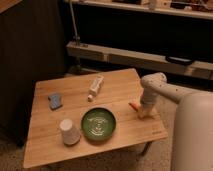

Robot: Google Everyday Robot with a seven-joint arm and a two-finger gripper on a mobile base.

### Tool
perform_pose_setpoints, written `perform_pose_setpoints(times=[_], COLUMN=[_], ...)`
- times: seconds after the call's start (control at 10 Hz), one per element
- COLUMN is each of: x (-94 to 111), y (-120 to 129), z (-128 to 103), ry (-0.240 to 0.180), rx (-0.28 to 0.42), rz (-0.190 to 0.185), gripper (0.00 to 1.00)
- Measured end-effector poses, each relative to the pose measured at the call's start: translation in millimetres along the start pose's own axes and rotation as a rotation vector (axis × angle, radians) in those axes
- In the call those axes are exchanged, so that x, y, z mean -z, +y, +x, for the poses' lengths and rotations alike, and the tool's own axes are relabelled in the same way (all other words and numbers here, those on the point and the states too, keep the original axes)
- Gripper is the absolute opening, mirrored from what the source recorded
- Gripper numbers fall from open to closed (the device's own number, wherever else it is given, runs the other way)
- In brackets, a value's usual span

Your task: Place the pepper on the white sponge

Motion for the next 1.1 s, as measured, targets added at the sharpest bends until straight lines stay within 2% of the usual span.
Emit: perform_pose_setpoints(times=[0.5,0.6,1.1], x=[2.8,9.1,74.9], y=[-1.5,-6.1,-28.0], z=[-0.9,0.3,12.8], ry=[-0.002,-0.007,-0.057], rx=[0.006,0.007,0.008], rz=[0.013,0.028,0.084], gripper=[0.53,0.53,0.53])
